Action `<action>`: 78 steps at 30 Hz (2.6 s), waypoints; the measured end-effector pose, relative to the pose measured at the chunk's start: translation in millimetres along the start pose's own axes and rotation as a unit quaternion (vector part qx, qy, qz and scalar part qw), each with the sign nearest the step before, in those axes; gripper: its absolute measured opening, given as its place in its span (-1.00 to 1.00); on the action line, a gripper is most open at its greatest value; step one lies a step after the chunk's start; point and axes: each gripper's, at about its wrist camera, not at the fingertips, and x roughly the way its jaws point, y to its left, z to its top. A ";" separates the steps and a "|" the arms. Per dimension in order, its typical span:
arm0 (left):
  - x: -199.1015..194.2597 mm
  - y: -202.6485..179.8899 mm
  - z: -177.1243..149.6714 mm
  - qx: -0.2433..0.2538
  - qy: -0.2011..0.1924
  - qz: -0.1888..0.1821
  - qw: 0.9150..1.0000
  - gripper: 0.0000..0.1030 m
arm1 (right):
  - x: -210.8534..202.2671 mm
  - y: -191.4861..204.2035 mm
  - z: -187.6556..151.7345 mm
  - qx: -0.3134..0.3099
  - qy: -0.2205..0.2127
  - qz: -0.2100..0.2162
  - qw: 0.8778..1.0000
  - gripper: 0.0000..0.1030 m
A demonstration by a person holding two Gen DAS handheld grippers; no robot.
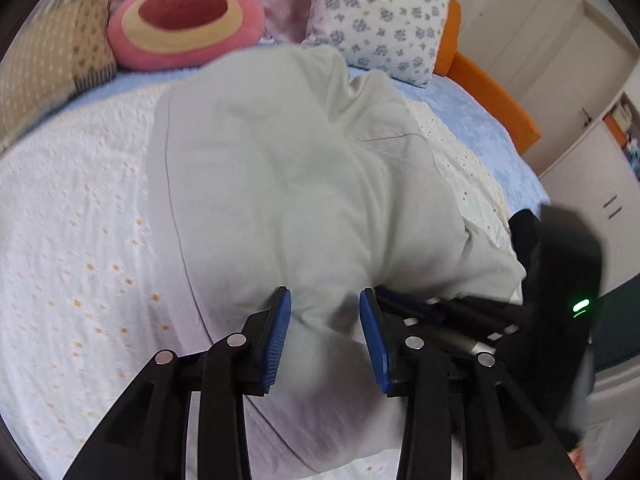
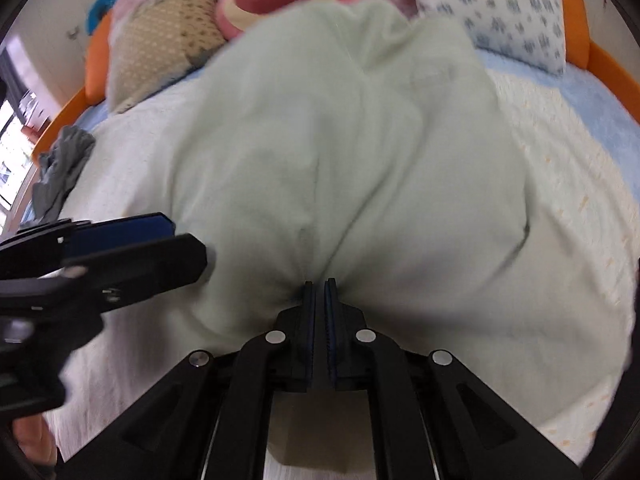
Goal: Fold large clothes
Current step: 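Grasp the folded coat bundle edge with the left tool while the right tool grasps it, then lift the folded coat bundle off the bed with both tools and carry it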
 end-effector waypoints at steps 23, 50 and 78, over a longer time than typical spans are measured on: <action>4.5 130.4 -15.1 -0.165 0.018 -0.126 0.978 0.56 | 4.8 -13.9 -3.2 -0.018 -0.029 0.043 0.998 -0.95; 50.2 70.3 4.3 -0.119 0.047 -0.093 0.987 0.96 | 2.7 -14.2 -8.8 -0.015 -0.054 0.046 0.997 -0.95; 59.5 138.5 -17.6 -0.174 0.064 -0.252 0.950 0.94 | 1.3 -144.1 -24.4 0.237 0.115 0.348 0.900 0.93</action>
